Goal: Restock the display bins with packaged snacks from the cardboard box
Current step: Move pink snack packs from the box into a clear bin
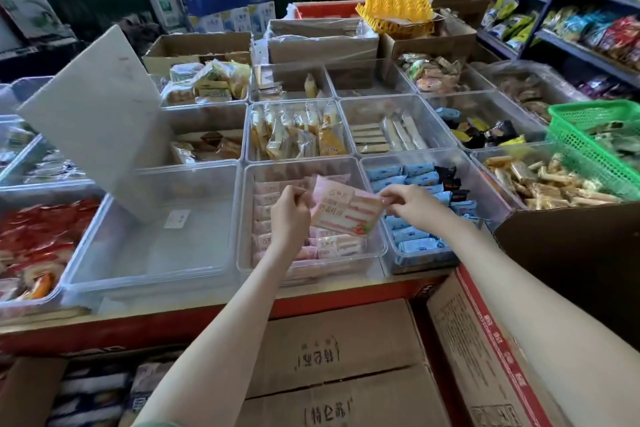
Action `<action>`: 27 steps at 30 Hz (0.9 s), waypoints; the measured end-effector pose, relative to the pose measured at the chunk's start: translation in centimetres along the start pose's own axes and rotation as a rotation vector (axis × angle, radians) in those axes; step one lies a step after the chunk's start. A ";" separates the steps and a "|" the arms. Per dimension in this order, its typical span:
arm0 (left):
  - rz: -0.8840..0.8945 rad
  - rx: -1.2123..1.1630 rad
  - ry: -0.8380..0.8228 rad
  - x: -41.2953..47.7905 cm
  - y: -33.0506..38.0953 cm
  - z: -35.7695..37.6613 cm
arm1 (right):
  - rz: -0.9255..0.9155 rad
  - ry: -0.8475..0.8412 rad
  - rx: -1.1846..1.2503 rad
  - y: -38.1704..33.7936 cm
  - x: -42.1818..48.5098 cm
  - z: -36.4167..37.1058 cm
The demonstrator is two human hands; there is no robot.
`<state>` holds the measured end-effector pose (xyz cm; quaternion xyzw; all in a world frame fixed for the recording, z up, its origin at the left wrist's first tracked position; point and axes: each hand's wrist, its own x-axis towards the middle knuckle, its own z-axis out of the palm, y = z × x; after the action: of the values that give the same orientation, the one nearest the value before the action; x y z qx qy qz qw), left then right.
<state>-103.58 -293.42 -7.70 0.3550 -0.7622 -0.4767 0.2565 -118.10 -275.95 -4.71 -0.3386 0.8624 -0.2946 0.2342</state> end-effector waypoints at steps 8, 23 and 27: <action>-0.218 -0.060 -0.303 1.2 -6.0 1.6 | 0.027 0.099 -0.106 1.6 2.6 1.9; -0.230 0.201 -0.669 3.2 -9.2 0.7 | 0.037 -0.097 -0.456 2.2 4.3 4.9; -0.058 0.517 -0.784 3.4 -8.2 1.4 | 0.053 -0.107 -0.595 2.3 4.1 5.4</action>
<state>-104.31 -297.76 -15.54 0.2219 -0.8850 -0.3763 -0.1609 -118.58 -279.39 -10.94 -0.3846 0.9059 -0.0045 0.1772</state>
